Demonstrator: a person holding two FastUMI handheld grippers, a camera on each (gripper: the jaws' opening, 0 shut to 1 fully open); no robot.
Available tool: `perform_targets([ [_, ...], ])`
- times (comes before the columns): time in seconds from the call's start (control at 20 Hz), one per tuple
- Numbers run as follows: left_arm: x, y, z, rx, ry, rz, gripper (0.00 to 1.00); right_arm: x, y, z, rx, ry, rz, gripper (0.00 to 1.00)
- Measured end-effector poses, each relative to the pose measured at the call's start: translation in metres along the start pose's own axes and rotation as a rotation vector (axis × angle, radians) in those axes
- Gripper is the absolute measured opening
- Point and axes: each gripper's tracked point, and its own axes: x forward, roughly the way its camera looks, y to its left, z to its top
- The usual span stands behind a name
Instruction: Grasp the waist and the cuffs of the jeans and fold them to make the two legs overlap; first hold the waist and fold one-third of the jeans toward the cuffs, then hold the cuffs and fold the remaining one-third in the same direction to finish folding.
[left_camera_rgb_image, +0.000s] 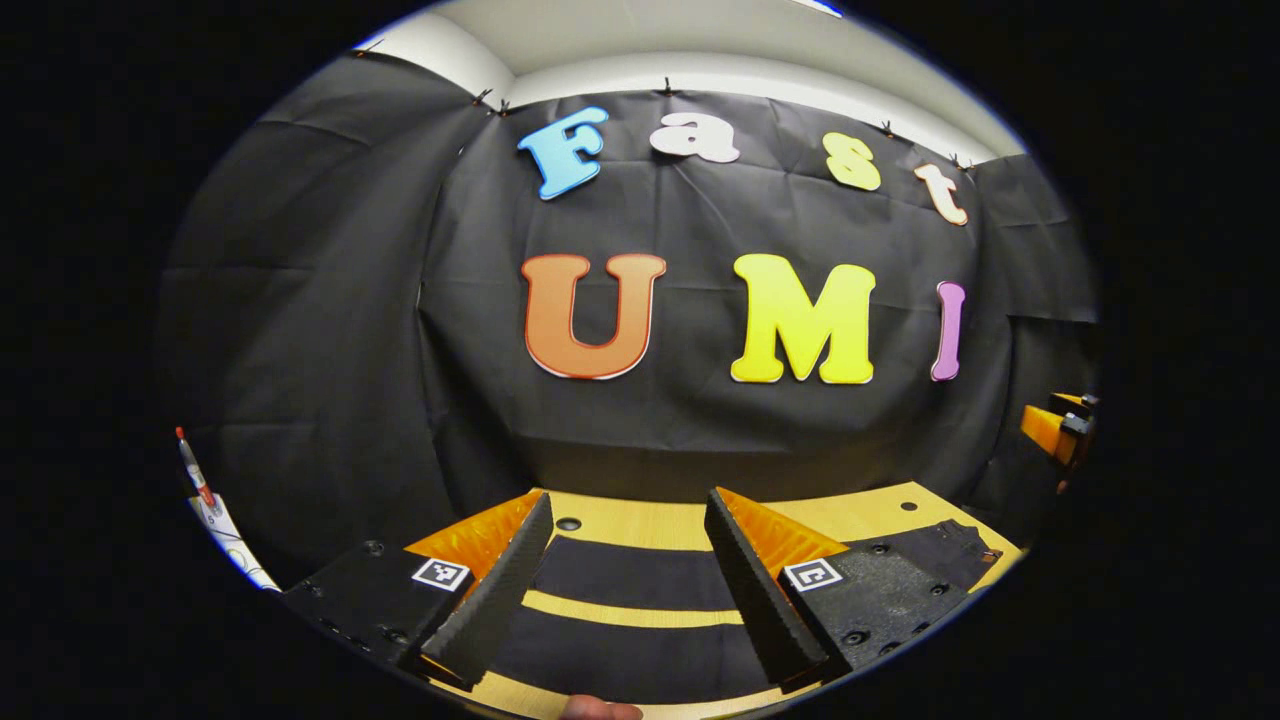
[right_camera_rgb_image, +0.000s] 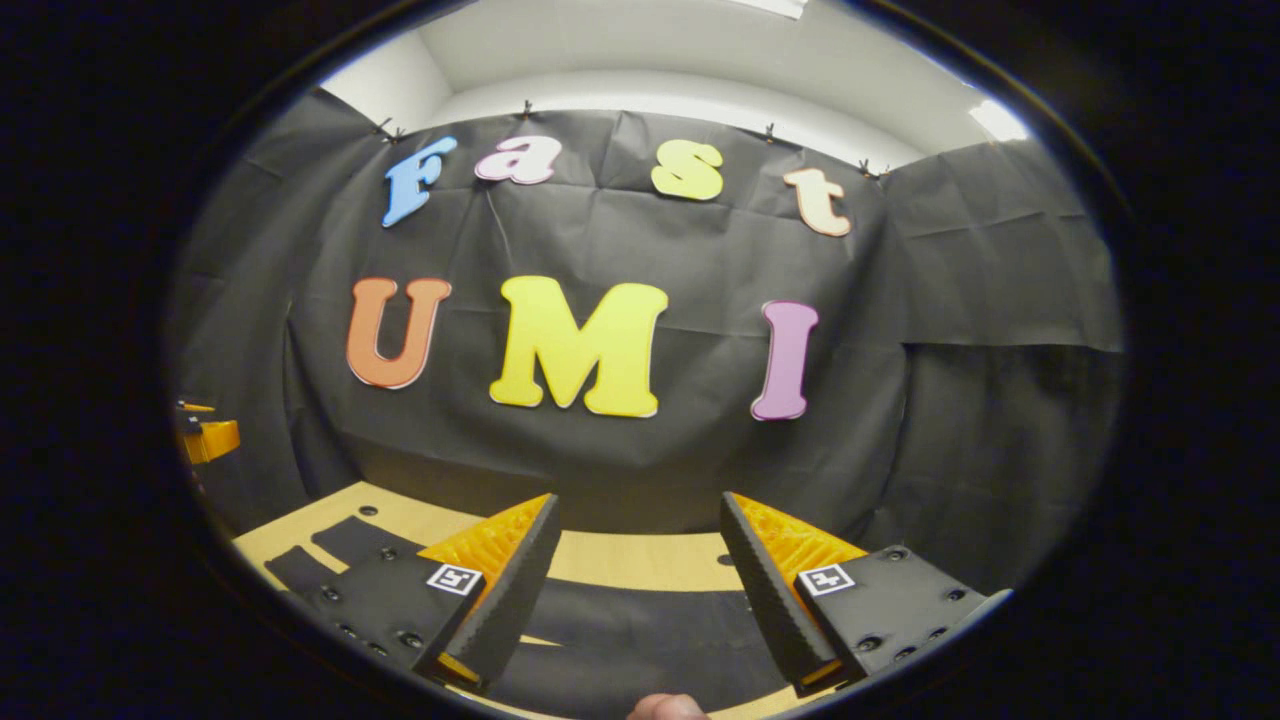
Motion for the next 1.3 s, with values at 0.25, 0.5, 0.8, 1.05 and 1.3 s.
perform_targets([
  [0.25,0.001,0.049,-0.054,-0.058,0.141,0.060,0.98,-0.001,-0.073,-0.041,0.003,0.118,-0.100,0.99],
  [0.5,-0.021,0.087,-0.137,-0.207,0.359,0.078,0.98,-0.010,-0.146,-0.088,0.000,0.258,-0.218,0.99],
  [0.8,-0.037,0.097,-0.237,-0.700,0.603,0.201,0.98,-0.029,-0.162,-0.123,0.025,0.388,-0.226,0.99],
  [1.05,-0.025,0.106,-0.274,-1.106,0.666,0.370,0.98,-0.034,-0.169,-0.133,0.017,0.443,-0.245,0.99],
  [1.3,0.002,0.115,-0.283,-1.241,0.650,0.417,0.98,-0.036,-0.183,-0.158,0.073,0.519,-0.263,0.99],
])
